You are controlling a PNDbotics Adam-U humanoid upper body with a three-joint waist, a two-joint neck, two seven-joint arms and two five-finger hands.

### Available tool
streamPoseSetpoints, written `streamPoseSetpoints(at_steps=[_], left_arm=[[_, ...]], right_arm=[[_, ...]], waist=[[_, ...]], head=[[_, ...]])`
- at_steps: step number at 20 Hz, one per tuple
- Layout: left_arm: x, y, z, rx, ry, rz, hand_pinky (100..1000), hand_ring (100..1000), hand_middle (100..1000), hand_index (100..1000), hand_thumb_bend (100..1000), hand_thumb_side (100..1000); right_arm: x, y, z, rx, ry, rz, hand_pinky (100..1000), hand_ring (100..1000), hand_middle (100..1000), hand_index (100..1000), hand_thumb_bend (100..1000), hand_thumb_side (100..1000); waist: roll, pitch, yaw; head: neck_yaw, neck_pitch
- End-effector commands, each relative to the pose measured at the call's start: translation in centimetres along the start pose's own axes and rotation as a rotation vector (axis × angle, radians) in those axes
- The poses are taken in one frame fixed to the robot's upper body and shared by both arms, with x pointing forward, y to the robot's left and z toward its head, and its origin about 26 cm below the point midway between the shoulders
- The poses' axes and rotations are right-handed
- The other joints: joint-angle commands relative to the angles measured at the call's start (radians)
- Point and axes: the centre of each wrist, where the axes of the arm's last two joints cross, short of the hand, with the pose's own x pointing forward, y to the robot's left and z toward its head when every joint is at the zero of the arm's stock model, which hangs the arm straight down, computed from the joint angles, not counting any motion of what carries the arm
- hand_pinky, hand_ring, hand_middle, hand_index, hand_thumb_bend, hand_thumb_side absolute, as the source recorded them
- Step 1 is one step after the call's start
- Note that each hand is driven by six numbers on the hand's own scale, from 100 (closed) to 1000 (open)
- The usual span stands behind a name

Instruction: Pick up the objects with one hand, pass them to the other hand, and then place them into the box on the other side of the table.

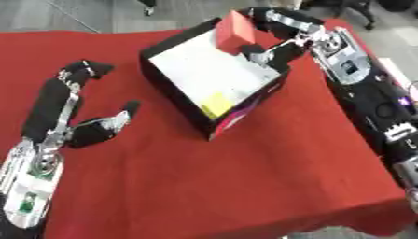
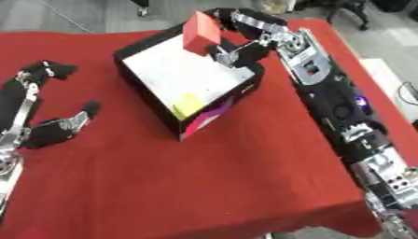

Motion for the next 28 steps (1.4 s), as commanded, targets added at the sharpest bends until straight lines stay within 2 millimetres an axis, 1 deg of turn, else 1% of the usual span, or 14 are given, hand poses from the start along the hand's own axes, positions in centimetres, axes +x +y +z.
streamPoseSetpoints(at_steps=[1,5,7,8,9,17,18,20,21,22,25,28], left_arm=[[0.0,1.1,-0.6,0.022,-0.016,-0.014,780,670,662,793,462,715],[0.0,1.0,-0.6,0.019,-0.018,-0.014,780,670,663,792,463,715],[0.0,1.0,-0.6,0.019,-0.019,-0.015,779,670,662,792,464,715],[0.0,1.0,-0.6,0.019,-0.019,-0.015,778,669,661,791,466,715],[0.0,1.0,-0.6,0.021,-0.019,-0.014,777,667,658,789,468,711],[0.0,1.0,-0.5,0.028,-0.020,-0.011,777,667,658,789,468,711],[0.0,1.0,-0.6,0.028,-0.020,-0.011,777,667,658,789,467,711],[0.0,1.1,-0.6,0.029,-0.019,-0.013,777,667,658,789,467,711],[0.0,1.1,-0.6,0.029,-0.018,-0.013,777,667,658,790,467,711],[0.0,1.1,-0.6,0.030,-0.018,-0.013,777,668,658,790,470,712],[0.0,1.1,-0.6,0.031,-0.016,-0.013,777,668,658,790,470,712],[-0.1,1.2,-0.6,0.031,-0.015,-0.013,778,668,658,790,473,711]], right_arm=[[-0.2,-1.8,1.0,-0.036,0.025,0.078,906,804,739,694,100,127],[-0.8,-1.2,0.9,-0.031,0.018,0.134,903,809,747,701,100,132],[-1.0,-0.9,0.8,-0.020,0.009,0.155,904,819,767,721,100,130],[-1.1,-0.9,0.8,-0.014,0.005,0.165,905,826,800,747,100,125],[-1.2,-0.8,0.9,-0.009,0.004,0.171,906,836,853,804,100,119],[-1.4,-0.6,0.9,-0.012,0.008,0.186,906,836,853,804,100,119],[-1.2,-0.5,0.7,0.003,0.000,0.197,941,962,1000,955,100,136],[-0.9,-0.4,0.6,0.046,-0.020,0.228,941,962,1000,955,100,136],[-1.0,-0.4,0.6,0.059,-0.025,0.237,952,982,1000,976,100,139],[-0.8,-0.4,0.5,0.081,-0.038,0.252,1000,1000,1000,1000,100,113],[-0.9,-0.5,0.7,0.126,-0.066,0.282,1000,1000,1000,1000,100,113],[-1.0,-0.7,0.9,0.134,-0.078,0.287,1000,1000,1000,1000,100,107]], waist=[[0.014,-0.016,-0.001],[0.014,-0.015,-0.001],[0.014,-0.015,-0.001],[0.013,-0.015,0.000],[0.013,-0.015,0.000],[0.013,-0.015,0.001],[0.013,-0.013,0.001],[0.013,-0.012,0.000],[0.013,-0.012,-0.001],[0.013,-0.012,0.000],[0.014,-0.012,-0.001],[0.014,-0.013,-0.001]], head=[[-0.008,-0.016],[-0.009,-0.016],[-0.009,-0.016],[-0.008,-0.016],[-0.008,-0.016],[-0.008,-0.016],[-0.006,-0.013],[-0.003,-0.010],[-0.002,-0.010],[0.001,-0.008],[0.004,-0.007],[0.007,-0.006]])
